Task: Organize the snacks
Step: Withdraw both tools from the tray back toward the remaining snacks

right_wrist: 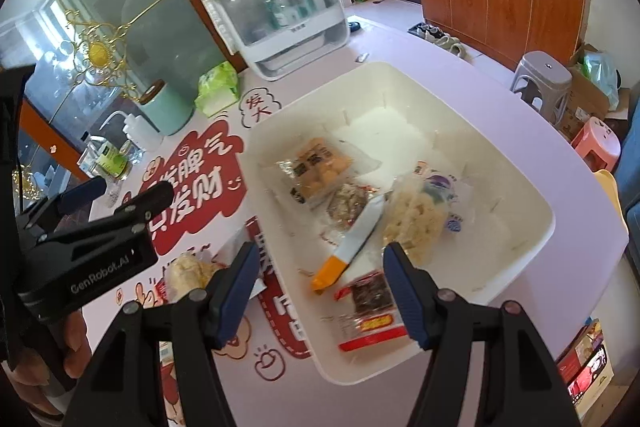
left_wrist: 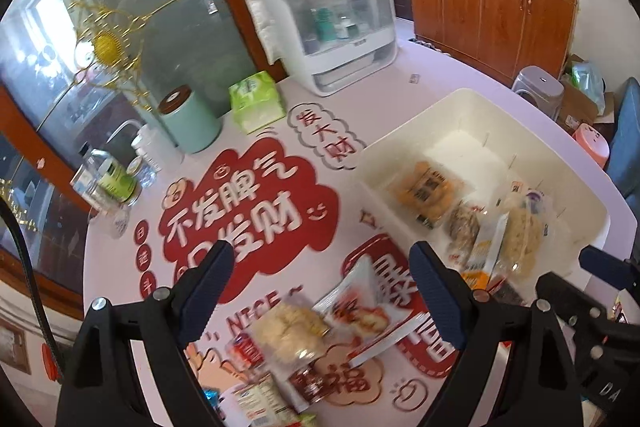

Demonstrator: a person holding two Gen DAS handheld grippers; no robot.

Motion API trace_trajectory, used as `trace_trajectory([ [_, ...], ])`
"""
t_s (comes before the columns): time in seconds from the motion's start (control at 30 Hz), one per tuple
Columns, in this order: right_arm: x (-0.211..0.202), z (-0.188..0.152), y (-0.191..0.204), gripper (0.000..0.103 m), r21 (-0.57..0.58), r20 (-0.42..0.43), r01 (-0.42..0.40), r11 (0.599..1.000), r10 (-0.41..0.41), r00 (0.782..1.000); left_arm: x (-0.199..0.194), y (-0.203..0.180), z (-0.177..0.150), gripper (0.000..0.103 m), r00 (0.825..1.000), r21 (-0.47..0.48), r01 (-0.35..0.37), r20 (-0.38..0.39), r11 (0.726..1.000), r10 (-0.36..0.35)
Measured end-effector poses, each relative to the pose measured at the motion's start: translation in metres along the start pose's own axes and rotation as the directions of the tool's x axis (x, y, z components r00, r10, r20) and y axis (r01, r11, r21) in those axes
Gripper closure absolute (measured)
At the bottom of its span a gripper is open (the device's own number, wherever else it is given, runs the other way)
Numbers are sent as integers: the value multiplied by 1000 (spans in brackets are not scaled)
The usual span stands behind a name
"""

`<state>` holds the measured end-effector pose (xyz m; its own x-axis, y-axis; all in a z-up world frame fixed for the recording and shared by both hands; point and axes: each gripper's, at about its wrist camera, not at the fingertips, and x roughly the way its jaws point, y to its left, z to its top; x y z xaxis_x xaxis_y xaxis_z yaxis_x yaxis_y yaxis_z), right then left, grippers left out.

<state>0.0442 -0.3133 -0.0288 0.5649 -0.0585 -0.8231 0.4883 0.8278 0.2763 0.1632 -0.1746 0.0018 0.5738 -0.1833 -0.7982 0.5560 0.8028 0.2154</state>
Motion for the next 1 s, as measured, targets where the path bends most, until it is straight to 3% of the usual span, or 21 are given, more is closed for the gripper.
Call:
trace_trajectory([
  [0.5,-21,-35,72,38,-89,19,-35,995,37,999,-32,112,-81,15,997,-142,-69,-39,987,64],
  [0.77,-11,-62,108,38,-148,-28,-65,987,62,998,-23,166,-142,15,988,-218,-113,-128,969,87],
  [1.0,6,-91,139,38,-218,-93,-130,967,112,989,5,198,-198,15,968,-287,-145,-237,947,77],
])
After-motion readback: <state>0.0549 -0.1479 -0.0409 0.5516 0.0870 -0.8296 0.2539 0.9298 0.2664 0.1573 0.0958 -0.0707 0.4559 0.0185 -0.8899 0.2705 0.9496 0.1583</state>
